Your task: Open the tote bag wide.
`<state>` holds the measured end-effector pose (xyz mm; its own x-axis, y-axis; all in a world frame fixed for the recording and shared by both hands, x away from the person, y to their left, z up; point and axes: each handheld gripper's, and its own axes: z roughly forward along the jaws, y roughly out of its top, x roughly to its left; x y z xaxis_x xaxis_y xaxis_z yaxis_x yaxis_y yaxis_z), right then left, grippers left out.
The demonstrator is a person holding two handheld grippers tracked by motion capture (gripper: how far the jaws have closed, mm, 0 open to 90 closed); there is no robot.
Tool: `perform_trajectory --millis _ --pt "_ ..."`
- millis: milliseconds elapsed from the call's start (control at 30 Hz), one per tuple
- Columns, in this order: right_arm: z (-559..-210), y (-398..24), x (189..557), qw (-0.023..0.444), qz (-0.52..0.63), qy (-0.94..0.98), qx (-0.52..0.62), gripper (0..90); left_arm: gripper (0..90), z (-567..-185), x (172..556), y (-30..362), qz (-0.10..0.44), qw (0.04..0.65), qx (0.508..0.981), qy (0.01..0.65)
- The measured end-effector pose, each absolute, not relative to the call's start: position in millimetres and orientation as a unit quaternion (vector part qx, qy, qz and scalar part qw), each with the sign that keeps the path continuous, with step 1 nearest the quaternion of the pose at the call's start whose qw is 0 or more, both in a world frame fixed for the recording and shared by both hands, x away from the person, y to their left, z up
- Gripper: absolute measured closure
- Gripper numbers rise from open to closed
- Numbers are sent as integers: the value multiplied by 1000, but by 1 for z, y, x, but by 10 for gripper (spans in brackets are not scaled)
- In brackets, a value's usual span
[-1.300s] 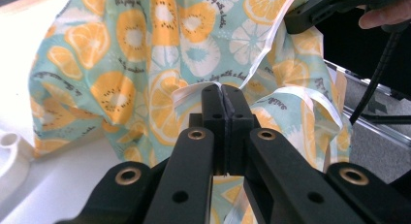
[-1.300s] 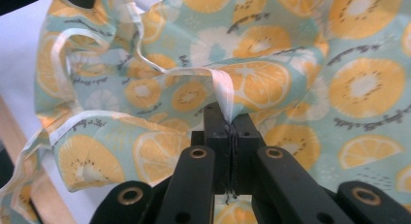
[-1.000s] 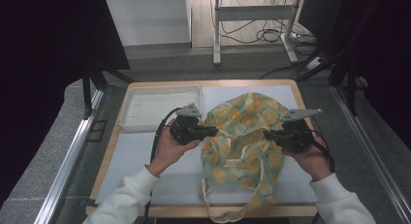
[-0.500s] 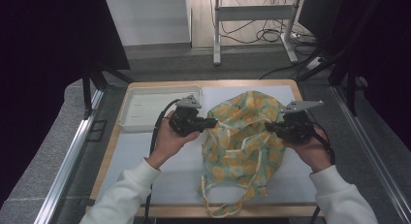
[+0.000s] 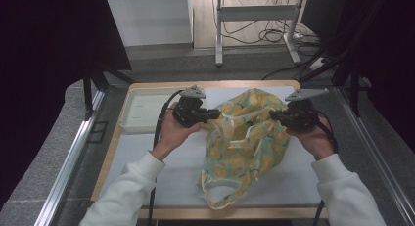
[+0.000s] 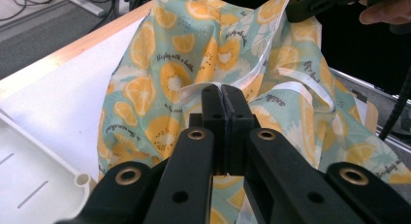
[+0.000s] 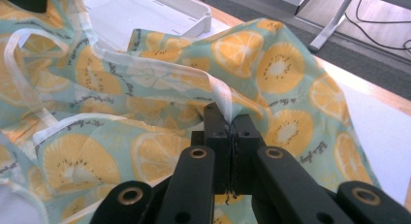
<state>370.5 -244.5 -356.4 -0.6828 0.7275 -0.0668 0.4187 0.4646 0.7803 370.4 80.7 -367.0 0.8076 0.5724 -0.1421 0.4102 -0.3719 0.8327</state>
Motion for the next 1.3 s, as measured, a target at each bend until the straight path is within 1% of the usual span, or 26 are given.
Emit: perform_trajectory --millis 833,1000,1300 --pt "-346 -251 416 216 389 816 368 880 900 -349 407 76 104 468 816 323" --pt "-346 -253 427 226 390 811 373 879 900 -343 415 75 112 464 817 324" --pt "-349 -260 447 237 374 808 389 880 900 -341 435 76 131 455 809 348"
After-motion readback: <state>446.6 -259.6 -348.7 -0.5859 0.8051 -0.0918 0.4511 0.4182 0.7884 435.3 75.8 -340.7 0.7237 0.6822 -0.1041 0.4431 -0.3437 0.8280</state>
